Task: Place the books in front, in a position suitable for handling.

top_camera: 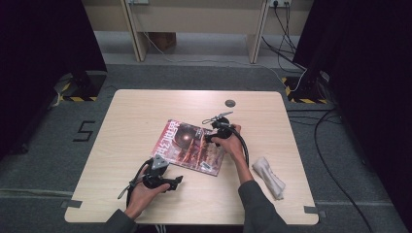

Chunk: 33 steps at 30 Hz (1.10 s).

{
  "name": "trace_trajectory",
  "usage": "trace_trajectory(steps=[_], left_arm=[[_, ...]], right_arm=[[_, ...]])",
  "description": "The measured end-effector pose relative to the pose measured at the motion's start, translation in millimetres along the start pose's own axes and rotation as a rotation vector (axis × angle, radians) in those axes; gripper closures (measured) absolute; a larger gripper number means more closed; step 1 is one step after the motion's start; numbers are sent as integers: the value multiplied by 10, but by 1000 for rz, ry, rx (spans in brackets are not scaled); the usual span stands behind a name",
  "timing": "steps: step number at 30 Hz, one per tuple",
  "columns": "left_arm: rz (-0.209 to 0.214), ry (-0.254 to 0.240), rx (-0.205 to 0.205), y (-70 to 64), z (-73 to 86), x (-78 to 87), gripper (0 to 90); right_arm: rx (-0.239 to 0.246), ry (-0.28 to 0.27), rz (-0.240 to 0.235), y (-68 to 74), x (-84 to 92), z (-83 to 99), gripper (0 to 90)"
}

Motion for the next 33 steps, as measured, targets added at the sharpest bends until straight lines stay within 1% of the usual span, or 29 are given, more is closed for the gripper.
trace_trajectory(steps=[2,4,6,7,8,9,11,12,14,16,17,18,19,20,21,22,23,24,25,26,28,30,31,33], left_arm=[[-1,-2,4,9,-1,6,222],[-9,0,10,27,1,9,220],[-9,-5,25,35,-3,14,217],[-7,-6,26,39,-3,18,214],[-7,-6,26,39,-3,18,213],[-3,-7,39,49,0,24,212],[6,-8,64,59,0,25,209],[8,-9,69,64,-2,25,207],[5,-8,69,70,0,26,206],[1,-5,70,72,3,24,206],[1,-5,70,72,3,24,206],[1,-5,70,71,3,23,206],[-2,-3,69,79,5,24,206],[-2,-3,69,79,5,24,206],[-7,-3,78,86,3,23,206],[-3,-4,79,91,1,21,206],[-2,-4,79,96,-1,20,206],[-2,-4,79,96,-1,20,206],[-8,-4,89,107,-5,19,205],[-11,-3,89,115,-8,19,205],[-14,-4,92,129,-14,17,204],[-23,-6,98,159,-26,8,204],[-25,-9,109,173,-30,-1,203],[-27,-8,110,203,-34,-17,204]], right_arm=[[16,8,-2,40,51,50,225],[60,21,-15,92,109,117,222],[80,25,-28,152,175,190,220],[103,30,-40,183,204,228,211],[103,30,-40,183,204,228,211],[128,29,-64,244,267,311,214],[126,31,-77,295,320,380,214],[138,30,-81,320,349,414,214],[137,31,-100,377,401,482,205],[103,33,-120,439,453,555,210],[99,37,-128,474,476,597,210],[99,37,-128,474,476,597,212],[114,30,-140,546,519,675,206],[102,25,-143,584,543,712,207],[100,19,-144,616,566,746,209],[103,16,-144,650,589,772,209],[113,21,-147,681,611,789,211],[113,21,-147,681,611,789,211],[118,14,-150,706,639,783,225],[114,0,-143,692,638,763,233],[95,-9,-133,650,612,716,231],[66,-15,-130,609,555,663,231],[61,-18,-124,584,522,637,231],[50,-22,-119,560,469,591,237]])
Point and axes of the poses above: each handheld gripper's, and its own axes: x roughly backward along the jaws, z roughly out of its underside, y roughly to its left, the point moved 5 cm from there along -x, roughly forward along the jaws, and after that the axes turned 6 degrees about x, right-handed, at the moved point
